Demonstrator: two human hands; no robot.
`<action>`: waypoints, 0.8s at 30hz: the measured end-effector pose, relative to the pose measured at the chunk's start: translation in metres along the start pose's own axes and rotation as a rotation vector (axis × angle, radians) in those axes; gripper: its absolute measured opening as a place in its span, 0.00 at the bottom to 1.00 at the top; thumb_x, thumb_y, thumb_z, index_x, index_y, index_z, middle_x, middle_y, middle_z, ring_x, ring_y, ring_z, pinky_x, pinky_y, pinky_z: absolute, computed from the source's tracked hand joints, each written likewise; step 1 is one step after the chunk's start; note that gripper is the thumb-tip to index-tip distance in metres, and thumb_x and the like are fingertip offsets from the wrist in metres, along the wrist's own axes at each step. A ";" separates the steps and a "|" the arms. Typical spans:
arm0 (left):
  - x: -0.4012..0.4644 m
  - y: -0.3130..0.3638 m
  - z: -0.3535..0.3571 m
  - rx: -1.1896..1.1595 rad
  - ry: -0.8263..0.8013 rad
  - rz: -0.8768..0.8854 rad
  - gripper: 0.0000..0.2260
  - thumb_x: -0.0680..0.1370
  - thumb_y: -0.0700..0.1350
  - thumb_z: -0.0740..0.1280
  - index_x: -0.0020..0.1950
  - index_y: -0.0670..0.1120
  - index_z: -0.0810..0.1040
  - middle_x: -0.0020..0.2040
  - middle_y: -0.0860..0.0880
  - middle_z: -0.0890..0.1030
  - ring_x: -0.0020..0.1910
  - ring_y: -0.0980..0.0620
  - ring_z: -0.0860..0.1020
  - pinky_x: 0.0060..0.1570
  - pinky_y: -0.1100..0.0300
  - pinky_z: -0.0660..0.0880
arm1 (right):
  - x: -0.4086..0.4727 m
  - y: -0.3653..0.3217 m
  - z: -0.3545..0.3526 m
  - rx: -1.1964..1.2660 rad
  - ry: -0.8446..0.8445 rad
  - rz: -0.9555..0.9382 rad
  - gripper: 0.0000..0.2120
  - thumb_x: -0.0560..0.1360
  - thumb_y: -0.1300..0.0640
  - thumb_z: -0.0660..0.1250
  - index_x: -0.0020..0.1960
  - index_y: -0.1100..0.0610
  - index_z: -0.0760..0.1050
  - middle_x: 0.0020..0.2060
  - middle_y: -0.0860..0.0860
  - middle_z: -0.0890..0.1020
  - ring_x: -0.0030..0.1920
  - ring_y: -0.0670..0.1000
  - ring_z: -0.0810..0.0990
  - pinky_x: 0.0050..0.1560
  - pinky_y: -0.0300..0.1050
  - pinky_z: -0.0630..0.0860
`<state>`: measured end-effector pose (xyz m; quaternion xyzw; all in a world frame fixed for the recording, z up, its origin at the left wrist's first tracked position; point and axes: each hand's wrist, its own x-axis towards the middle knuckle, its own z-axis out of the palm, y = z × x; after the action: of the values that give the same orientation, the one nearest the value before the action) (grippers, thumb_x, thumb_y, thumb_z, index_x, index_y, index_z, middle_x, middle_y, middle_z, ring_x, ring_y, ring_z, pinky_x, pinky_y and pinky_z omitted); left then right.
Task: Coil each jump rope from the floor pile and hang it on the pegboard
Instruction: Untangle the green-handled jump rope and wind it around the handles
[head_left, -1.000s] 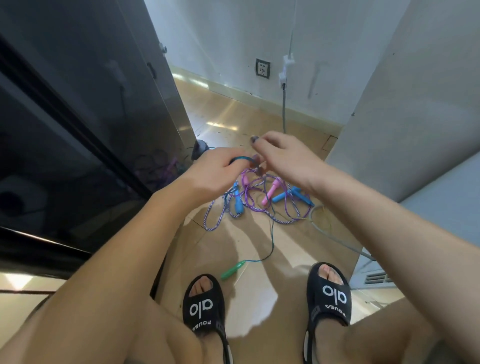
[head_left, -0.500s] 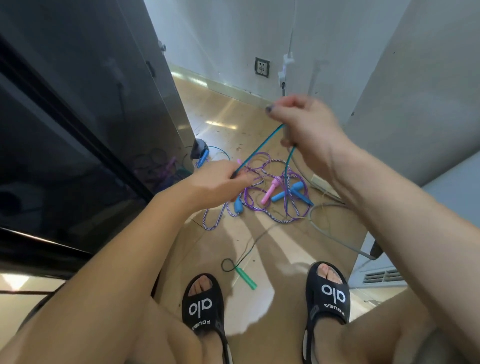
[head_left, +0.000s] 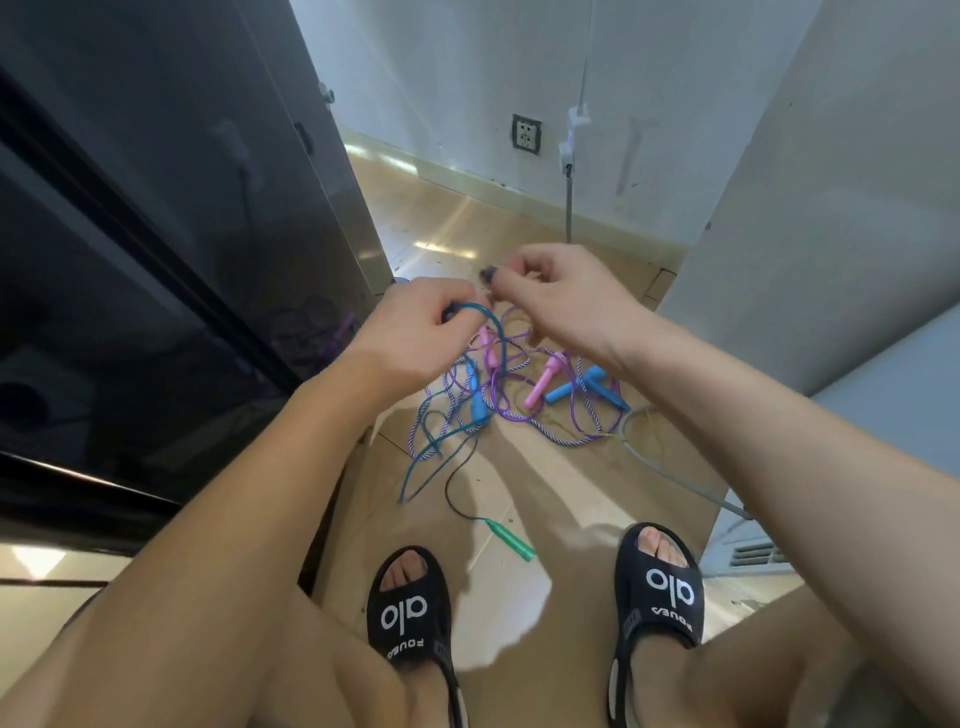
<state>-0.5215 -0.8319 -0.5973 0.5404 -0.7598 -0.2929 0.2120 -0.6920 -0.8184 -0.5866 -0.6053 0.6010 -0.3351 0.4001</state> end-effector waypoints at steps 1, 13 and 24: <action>0.000 -0.005 -0.004 -0.023 0.018 -0.016 0.16 0.80 0.53 0.63 0.35 0.46 0.74 0.30 0.46 0.71 0.31 0.52 0.67 0.34 0.56 0.67 | 0.000 0.001 -0.006 0.032 0.036 0.008 0.18 0.79 0.47 0.67 0.45 0.63 0.75 0.30 0.53 0.73 0.25 0.52 0.76 0.32 0.42 0.75; 0.000 0.004 -0.004 0.050 0.072 -0.019 0.09 0.75 0.45 0.66 0.38 0.42 0.74 0.33 0.43 0.73 0.33 0.50 0.67 0.33 0.57 0.65 | -0.003 -0.005 0.015 0.042 -0.124 0.010 0.17 0.76 0.41 0.68 0.52 0.54 0.76 0.33 0.47 0.81 0.32 0.50 0.76 0.34 0.43 0.71; -0.002 -0.008 -0.007 0.027 0.023 -0.063 0.23 0.82 0.55 0.64 0.38 0.37 0.68 0.31 0.48 0.64 0.32 0.51 0.62 0.34 0.56 0.61 | 0.008 0.014 -0.023 -0.300 0.136 0.110 0.18 0.81 0.40 0.57 0.53 0.52 0.77 0.49 0.51 0.84 0.51 0.54 0.80 0.47 0.44 0.71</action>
<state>-0.5102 -0.8332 -0.5974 0.5704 -0.7437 -0.2828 0.2040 -0.7182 -0.8281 -0.5888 -0.6002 0.7023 -0.2594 0.2816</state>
